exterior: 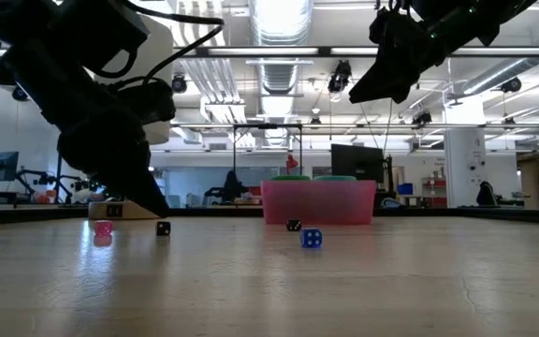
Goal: Pick & Place Dice
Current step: Put the left small black dice into the red container
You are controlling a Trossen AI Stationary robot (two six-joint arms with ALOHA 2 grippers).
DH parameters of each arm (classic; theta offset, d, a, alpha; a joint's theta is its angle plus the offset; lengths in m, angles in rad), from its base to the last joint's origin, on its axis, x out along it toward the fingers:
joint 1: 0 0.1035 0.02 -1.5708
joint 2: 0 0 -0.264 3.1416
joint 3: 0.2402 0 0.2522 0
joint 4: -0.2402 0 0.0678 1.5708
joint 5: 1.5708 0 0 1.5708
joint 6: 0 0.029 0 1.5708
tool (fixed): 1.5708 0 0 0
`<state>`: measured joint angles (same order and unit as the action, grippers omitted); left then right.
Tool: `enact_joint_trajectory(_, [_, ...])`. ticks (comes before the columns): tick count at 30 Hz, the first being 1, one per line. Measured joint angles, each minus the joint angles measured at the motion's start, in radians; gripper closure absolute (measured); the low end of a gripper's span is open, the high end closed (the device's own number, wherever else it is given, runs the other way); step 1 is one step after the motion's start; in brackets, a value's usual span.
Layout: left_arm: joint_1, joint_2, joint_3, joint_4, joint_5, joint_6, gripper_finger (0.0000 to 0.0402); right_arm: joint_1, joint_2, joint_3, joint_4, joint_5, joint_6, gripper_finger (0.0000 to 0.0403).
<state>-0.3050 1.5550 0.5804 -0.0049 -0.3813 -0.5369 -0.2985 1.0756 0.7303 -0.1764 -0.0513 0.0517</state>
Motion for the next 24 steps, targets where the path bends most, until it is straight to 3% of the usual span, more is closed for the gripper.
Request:
enact_joint_trajectory(14, [-0.001, 0.004, 0.001, 0.033, 0.000, -0.015, 0.0282, 0.000, 0.000, 0.000, -0.007, 0.000, 0.000, 0.0313])
enact_joint_trajectory(24, [-0.003, 0.115, 0.014, 0.051, 0.018, -0.037, 0.0282, 0.000, 0.000, 0.000, -0.011, 0.001, 0.000, 0.0324])
